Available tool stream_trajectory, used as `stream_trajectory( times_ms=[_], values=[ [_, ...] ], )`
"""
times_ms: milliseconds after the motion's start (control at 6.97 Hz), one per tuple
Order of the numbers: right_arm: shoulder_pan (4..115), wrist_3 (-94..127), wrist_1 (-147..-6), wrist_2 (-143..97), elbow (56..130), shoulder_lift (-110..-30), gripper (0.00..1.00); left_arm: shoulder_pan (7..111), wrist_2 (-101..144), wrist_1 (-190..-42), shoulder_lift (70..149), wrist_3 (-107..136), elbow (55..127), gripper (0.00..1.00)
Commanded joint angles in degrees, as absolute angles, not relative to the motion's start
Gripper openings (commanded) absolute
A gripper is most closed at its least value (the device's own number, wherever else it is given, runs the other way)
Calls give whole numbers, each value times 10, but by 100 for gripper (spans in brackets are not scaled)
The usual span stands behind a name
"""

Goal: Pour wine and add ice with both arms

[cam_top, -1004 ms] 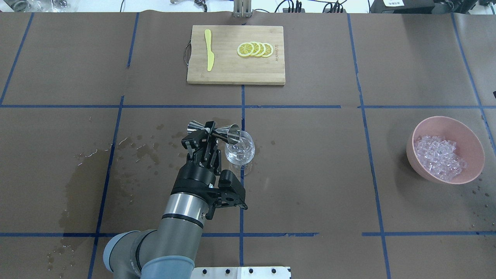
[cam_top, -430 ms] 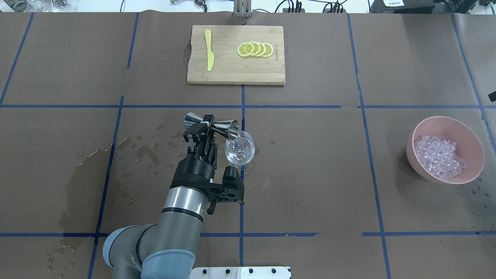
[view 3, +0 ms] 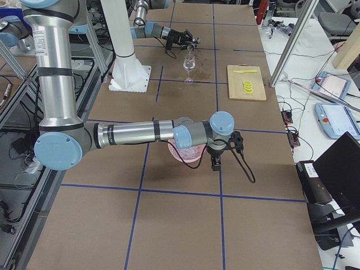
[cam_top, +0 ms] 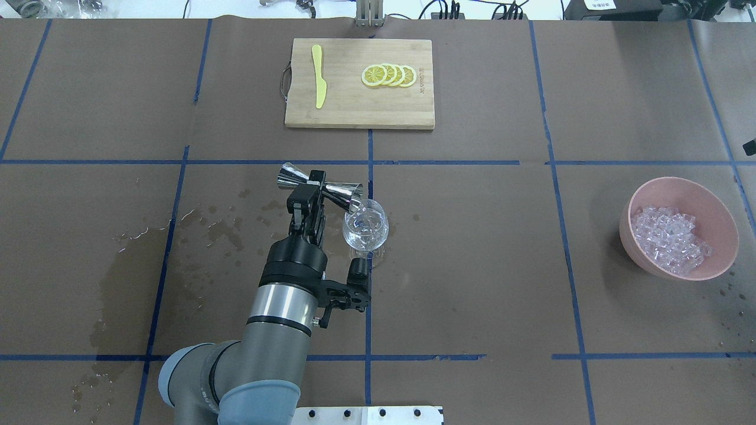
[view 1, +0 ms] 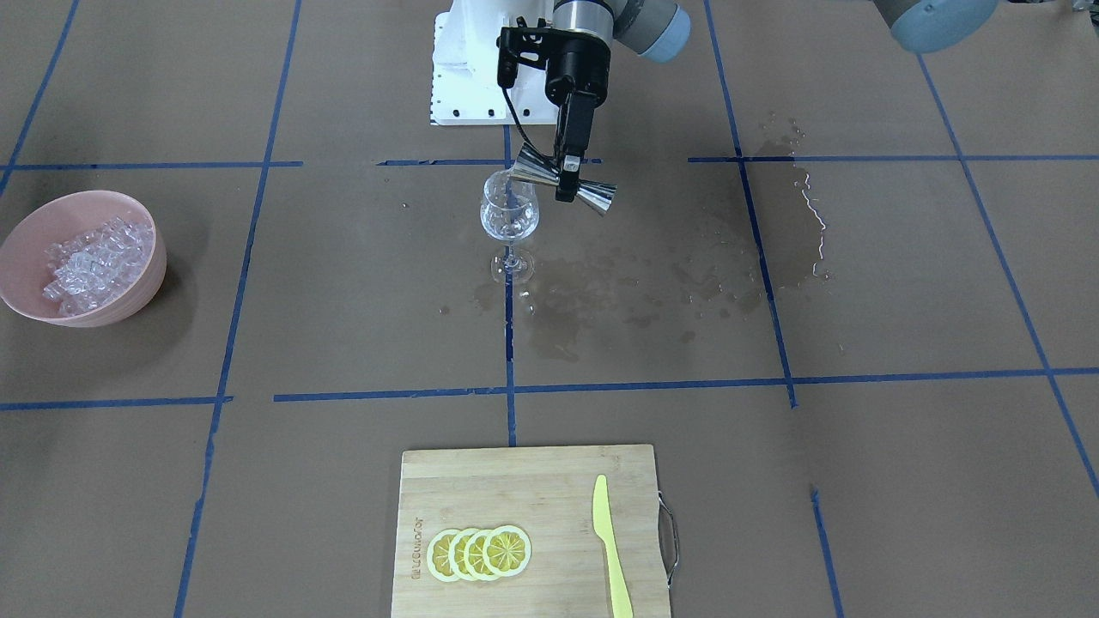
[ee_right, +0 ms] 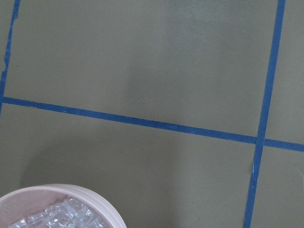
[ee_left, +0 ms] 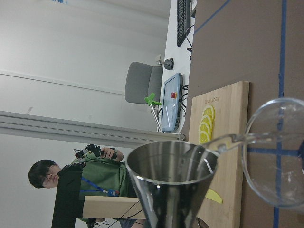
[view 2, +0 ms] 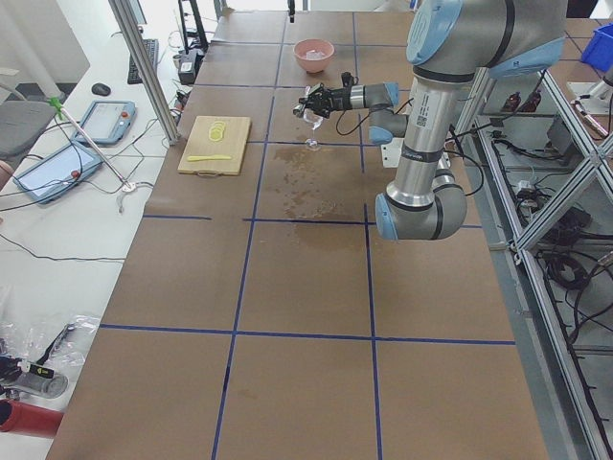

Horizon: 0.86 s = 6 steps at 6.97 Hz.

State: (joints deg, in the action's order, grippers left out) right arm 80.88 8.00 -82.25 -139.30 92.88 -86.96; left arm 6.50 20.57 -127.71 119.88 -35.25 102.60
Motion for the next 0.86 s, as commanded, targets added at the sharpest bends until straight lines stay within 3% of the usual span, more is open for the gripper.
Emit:
stream_trajectory(
  times_ms=[0, 430, 717],
  values=[
    [809, 80, -823, -1393, 925, -869, 100, 65, 204, -1276, 1201, -438, 1027, 0],
    [809, 81, -823, -1393, 925, -866, 100, 65, 204, -1281, 1208, -464, 1033, 0],
    [808, 81, -823, -1393, 926, -862, 100, 72, 204, -1357, 1198, -448, 1032, 0]
  ],
)
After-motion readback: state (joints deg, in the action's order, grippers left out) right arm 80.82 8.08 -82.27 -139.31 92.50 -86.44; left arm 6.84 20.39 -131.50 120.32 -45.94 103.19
